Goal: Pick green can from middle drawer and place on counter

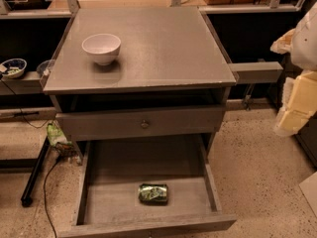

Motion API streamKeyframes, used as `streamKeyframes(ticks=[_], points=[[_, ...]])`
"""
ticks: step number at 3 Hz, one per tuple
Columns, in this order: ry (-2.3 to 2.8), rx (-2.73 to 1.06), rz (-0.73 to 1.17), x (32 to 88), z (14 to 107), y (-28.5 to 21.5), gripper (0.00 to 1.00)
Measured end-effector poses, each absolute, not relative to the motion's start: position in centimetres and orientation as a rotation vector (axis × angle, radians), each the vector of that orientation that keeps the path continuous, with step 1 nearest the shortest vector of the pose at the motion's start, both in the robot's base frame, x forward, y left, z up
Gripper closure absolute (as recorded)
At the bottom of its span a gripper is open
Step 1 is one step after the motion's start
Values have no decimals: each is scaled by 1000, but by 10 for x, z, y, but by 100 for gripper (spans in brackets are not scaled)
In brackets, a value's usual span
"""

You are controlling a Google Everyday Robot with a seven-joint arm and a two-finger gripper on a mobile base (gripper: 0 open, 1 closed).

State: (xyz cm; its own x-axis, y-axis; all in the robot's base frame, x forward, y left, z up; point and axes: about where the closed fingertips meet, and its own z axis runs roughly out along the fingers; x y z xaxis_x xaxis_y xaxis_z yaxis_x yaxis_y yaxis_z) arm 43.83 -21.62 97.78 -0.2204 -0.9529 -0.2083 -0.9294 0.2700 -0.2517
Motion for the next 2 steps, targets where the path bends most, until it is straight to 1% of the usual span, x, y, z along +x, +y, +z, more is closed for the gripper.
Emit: streamKeyframes(ticks=[1,2], points=[[2227,-1721,-104,438,978,-216,0],[2230,-1745,-126,447,959,-215,0]])
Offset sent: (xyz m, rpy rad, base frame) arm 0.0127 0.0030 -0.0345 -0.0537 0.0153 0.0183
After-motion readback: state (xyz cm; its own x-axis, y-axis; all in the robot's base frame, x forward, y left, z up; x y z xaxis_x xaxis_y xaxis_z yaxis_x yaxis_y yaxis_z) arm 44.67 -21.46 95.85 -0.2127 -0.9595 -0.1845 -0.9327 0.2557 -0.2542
